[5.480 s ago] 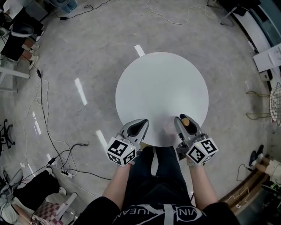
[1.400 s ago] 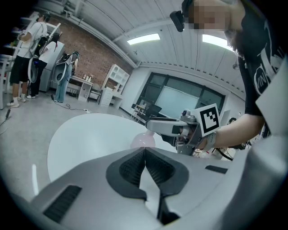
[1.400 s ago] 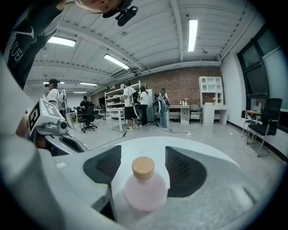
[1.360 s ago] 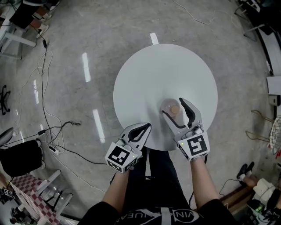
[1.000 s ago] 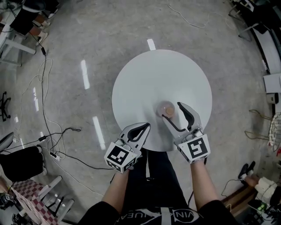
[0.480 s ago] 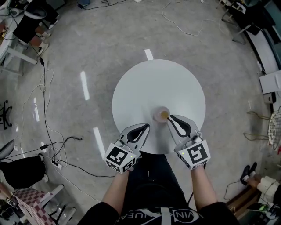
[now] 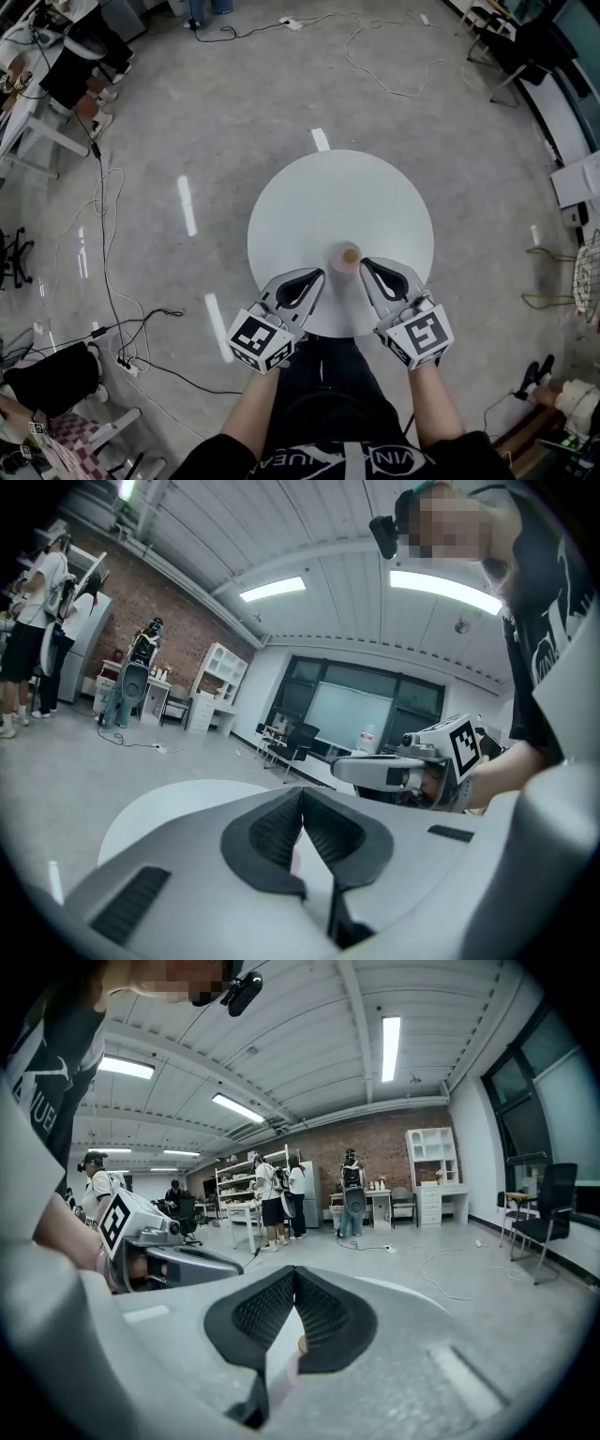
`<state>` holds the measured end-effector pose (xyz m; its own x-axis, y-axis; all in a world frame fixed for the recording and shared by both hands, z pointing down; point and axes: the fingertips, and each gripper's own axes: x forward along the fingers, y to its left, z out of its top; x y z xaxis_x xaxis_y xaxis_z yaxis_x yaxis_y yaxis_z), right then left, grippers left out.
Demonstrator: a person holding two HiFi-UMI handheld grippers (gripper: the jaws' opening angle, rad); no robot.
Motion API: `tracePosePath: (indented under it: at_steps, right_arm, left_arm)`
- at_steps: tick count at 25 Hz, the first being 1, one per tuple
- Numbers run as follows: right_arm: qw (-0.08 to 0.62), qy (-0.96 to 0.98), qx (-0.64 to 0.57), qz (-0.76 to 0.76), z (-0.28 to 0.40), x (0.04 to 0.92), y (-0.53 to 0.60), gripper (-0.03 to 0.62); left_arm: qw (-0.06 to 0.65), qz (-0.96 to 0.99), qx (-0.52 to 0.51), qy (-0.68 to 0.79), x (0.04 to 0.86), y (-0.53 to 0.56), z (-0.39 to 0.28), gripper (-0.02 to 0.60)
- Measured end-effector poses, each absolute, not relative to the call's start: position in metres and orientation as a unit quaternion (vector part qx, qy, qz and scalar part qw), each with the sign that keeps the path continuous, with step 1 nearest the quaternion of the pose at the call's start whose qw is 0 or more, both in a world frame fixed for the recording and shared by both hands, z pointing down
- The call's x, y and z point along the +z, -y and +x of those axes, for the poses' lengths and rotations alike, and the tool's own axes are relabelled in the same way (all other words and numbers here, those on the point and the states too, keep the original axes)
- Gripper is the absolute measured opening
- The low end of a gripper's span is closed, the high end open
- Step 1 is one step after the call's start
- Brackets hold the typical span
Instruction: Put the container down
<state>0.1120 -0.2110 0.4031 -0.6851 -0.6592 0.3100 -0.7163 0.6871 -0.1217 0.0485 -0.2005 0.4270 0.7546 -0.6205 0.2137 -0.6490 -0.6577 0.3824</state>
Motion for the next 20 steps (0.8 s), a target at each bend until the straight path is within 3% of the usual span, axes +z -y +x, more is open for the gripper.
tracePosePath:
  at_steps: [20]
  right_arm:
    - [0.098, 0.911, 0.099, 0.389, 0.113, 0.348, 0.207, 0.006]
  left_arm:
    - [0.182, 0.926, 0.017, 0.329, 0.366, 0.217, 0.050, 0.014]
